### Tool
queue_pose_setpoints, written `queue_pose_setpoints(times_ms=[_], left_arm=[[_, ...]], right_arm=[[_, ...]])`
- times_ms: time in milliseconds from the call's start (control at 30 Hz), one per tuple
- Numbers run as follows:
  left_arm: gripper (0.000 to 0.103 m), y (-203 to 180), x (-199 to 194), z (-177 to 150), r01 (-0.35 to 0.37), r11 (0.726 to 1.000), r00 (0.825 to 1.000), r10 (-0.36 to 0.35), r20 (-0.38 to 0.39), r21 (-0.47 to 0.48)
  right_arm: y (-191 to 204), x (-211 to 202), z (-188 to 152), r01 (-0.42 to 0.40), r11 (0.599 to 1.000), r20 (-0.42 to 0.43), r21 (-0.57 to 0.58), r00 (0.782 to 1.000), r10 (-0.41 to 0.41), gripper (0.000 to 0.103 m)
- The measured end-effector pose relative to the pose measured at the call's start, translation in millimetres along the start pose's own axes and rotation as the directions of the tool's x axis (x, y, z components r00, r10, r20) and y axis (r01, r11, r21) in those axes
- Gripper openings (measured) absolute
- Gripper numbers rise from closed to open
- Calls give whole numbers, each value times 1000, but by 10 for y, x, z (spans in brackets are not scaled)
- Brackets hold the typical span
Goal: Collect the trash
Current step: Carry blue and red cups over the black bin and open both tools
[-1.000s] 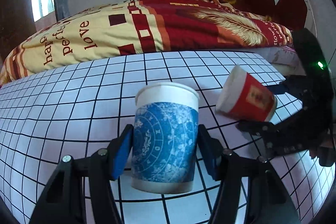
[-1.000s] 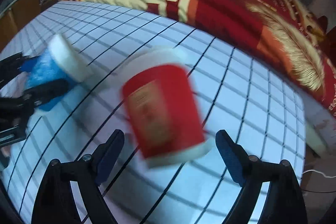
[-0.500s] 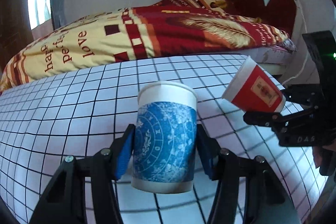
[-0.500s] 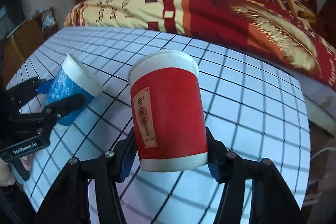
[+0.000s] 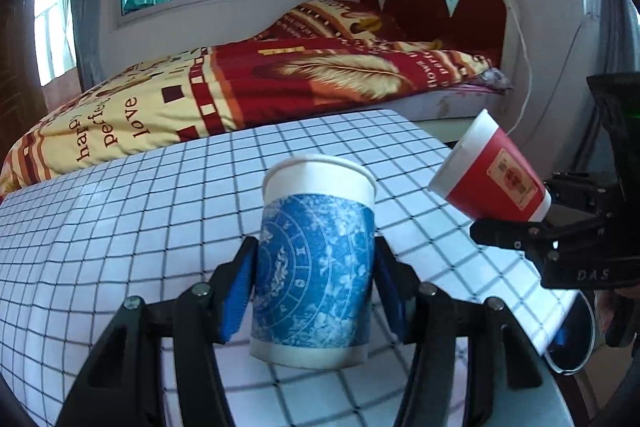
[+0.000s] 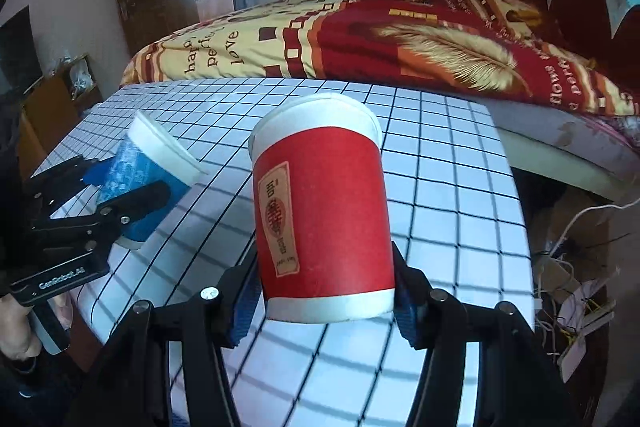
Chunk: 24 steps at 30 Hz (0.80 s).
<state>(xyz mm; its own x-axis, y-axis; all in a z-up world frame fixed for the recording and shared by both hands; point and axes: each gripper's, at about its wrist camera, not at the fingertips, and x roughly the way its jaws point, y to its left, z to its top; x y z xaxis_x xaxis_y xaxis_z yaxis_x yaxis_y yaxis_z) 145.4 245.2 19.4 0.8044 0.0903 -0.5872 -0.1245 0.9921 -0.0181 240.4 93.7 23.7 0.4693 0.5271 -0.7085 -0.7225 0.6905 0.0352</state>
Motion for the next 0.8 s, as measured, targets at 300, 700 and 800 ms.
queue_pose_setpoints(times_ms=[300,700,800], left_arm=[[57,-540,-255,-143,53,998,998,-54,25,40],[57,-1283,-335,-315,174,981,985,-174,0,90],[57,-1498,-363,-322,201,972,979,-202,-5,118]], right_arm=[[-202,-729,-483,60,997,73,43,995,-63,59],[-779,-1470,-1371,198,966,55,164,976,-209,59],[-962,-1592,-1575,227,951,42,210,970,-241,59]])
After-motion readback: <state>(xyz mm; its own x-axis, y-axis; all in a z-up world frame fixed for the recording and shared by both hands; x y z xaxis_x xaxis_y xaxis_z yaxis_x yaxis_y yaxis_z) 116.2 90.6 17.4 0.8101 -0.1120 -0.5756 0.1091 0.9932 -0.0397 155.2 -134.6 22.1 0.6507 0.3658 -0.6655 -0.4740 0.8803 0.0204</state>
